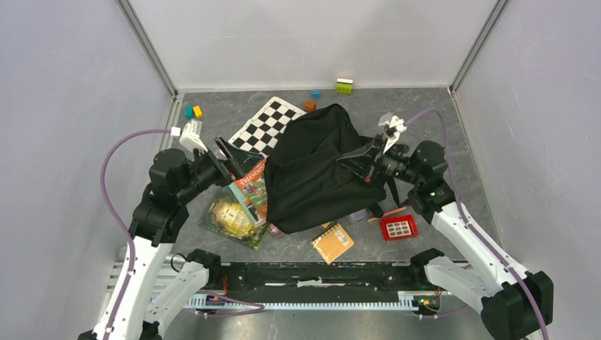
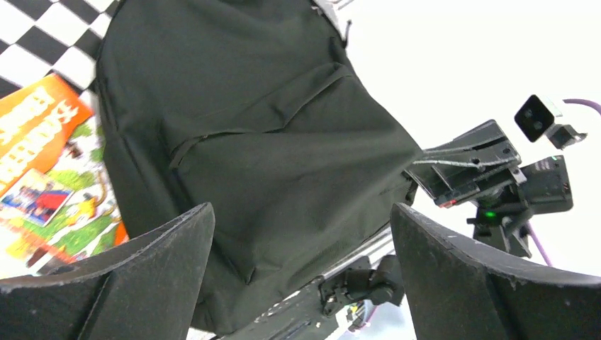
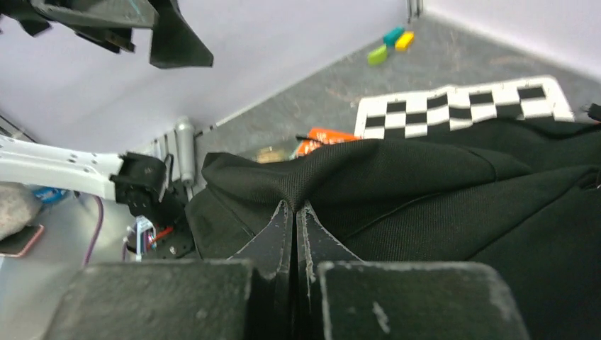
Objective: Pack the student bag
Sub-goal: Place the student bag at the center of the board.
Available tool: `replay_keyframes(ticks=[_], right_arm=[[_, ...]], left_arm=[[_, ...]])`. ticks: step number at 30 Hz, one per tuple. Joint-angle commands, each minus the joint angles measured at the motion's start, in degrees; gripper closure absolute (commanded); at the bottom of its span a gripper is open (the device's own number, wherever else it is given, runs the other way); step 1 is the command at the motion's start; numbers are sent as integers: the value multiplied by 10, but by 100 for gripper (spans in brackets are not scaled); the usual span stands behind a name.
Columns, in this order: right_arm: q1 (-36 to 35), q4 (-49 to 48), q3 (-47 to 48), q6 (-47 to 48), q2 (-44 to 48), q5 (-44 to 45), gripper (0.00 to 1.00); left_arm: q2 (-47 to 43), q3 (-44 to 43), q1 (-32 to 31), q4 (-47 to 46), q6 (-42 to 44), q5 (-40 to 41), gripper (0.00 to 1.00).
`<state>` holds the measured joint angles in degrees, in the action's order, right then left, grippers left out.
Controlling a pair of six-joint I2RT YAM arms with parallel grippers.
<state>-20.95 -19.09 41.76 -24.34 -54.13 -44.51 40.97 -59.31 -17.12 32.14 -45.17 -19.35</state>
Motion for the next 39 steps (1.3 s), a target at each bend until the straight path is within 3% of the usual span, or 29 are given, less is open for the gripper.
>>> replay_keyframes(ticks=[1, 3, 7, 9, 13, 18, 26, 33, 39], right_arm=[[-32, 32, -45, 52, 21, 122, 100], [-35, 81, -80, 55, 34, 186, 98], [-35, 205, -96, 80, 55, 289, 39], [-35, 266, -93, 76, 71, 355, 22], [-35, 312, -83, 74, 105, 404, 2], [-35, 340, -33, 84, 111, 426, 2], [-35, 384, 79, 133, 49, 539, 2], [-34, 345, 143, 146, -86, 513, 2], [-26, 316, 199, 161, -214, 563, 2]], left_arm=[[-31, 60, 0, 19, -9, 60, 0], [-41, 88, 0, 20, -10, 73, 0], [-40, 130, 0, 14, -1, 67, 0], [-35, 144, 0, 13, 8, 56, 0], [-40, 170, 0, 11, 17, 59, 0], [-24, 175, 1, -3, 38, 46, 0], [30, 153, 0, 1, 75, 20, 0], [-35, 183, 0, 37, 59, 13, 0], [-55, 195, 0, 69, 62, -16, 0]])
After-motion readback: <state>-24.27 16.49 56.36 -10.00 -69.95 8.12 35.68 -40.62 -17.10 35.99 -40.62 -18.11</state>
